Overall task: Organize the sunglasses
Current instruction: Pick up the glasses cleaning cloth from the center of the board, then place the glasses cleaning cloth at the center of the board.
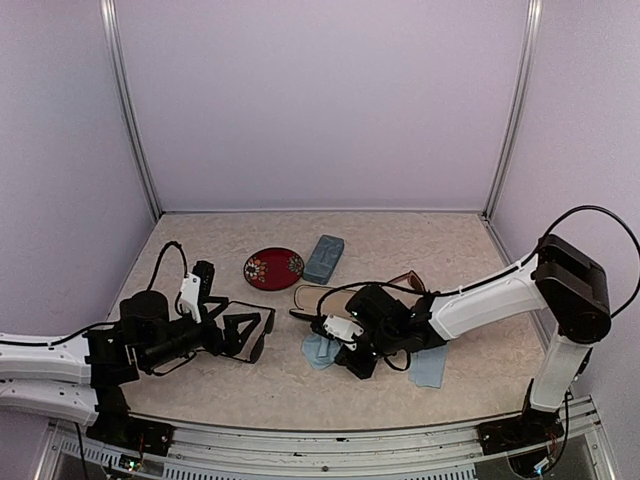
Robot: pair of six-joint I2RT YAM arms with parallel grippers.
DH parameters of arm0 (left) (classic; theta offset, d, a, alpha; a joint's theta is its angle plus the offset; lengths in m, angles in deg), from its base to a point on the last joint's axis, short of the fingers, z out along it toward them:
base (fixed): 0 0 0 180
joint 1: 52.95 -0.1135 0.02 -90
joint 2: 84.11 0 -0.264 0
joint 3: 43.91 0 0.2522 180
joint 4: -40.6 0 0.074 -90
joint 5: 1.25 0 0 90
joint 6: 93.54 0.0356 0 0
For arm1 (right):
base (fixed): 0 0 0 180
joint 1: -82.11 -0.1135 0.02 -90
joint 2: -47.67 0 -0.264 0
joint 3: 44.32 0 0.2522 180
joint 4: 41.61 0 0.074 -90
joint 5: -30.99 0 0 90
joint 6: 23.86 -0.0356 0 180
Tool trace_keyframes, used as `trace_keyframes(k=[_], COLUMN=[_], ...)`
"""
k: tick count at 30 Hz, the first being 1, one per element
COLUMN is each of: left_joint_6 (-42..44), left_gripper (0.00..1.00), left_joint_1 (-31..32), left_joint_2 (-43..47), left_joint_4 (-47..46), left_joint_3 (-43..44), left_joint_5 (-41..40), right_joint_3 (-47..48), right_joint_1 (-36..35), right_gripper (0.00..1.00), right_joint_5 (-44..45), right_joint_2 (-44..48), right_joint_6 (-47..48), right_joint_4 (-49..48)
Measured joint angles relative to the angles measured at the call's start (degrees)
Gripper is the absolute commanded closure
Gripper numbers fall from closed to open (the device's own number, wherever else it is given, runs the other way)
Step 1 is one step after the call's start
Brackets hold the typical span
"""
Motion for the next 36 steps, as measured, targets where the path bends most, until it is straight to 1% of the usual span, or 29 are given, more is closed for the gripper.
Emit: trace_keyframes(k=[6, 13, 19, 23, 27, 31, 36], left_joint_6=[2.9, 6.6, 9.7, 11.1, 13.0, 15.1, 17.0], left_gripper=[0.03, 0.03, 0.08, 0.13, 0.17, 0.18, 0.19], left_joint_1=[5.8, 11.5, 16.7, 18.4, 19.3, 20.0, 20.2], left_joint_2=[-6.8, -16.7, -25.7, -32.9, -39.9, -45.5, -50.3], left_joint_4=[-0.6, -1.7, -3.5, -3.7, -3.6, -3.7, -3.7], left_joint_3=[1.0, 5.4, 8.4, 10.8, 14.7, 19.7, 24.5], left_joint_5=[-3.4, -5.8, -5.8, -4.3, -2.1, -0.1, 1.0], right_joint_3=[-1.8, -2.9, -8.6, -12.7, -14.9, -16.5, -18.4], right_joint_1=[1.2, 3.4, 4.1, 8.0, 11.4, 12.5, 13.1], right_gripper=[1.0, 1.0, 1.0, 1.0, 1.0, 1.0, 1.0], right_joint_5=[-3.6, -10.3, -13.5, -14.7, -14.8, -14.6, -14.8], right_joint_2=[5.2, 11.1, 17.4, 23.9, 27.8, 28.2, 27.4], right_joint_6=[-2.0, -5.5, -11.7, -19.1, -25.9, -31.1, -34.5], right_joint_4=[0.0, -0.3, -1.2, -2.7, -3.9, -4.6, -5.0])
